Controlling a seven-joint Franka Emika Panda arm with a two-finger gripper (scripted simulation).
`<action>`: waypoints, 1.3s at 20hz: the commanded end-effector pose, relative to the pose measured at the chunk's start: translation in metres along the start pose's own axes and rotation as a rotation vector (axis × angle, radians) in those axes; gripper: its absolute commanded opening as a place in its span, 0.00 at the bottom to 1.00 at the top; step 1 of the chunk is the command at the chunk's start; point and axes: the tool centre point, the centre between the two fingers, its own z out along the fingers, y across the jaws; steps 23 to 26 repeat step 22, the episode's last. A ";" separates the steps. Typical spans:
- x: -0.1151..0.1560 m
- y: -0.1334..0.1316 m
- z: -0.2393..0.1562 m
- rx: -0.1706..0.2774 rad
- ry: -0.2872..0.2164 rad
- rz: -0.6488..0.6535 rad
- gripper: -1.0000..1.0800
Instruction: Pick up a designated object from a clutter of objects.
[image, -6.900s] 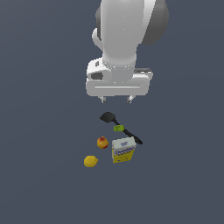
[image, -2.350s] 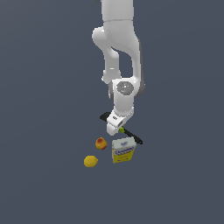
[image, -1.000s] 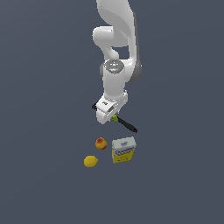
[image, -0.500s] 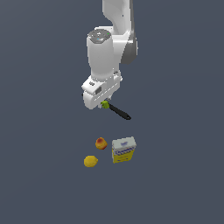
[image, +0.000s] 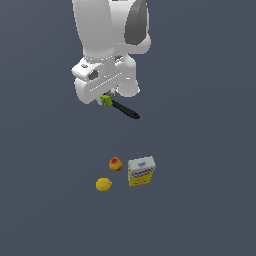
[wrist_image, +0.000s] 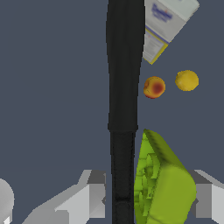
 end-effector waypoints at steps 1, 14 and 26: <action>-0.011 0.005 -0.023 0.000 -0.001 -0.001 0.00; -0.053 0.027 -0.111 0.004 -0.009 -0.002 0.00; -0.059 0.032 -0.126 0.005 -0.010 -0.003 0.00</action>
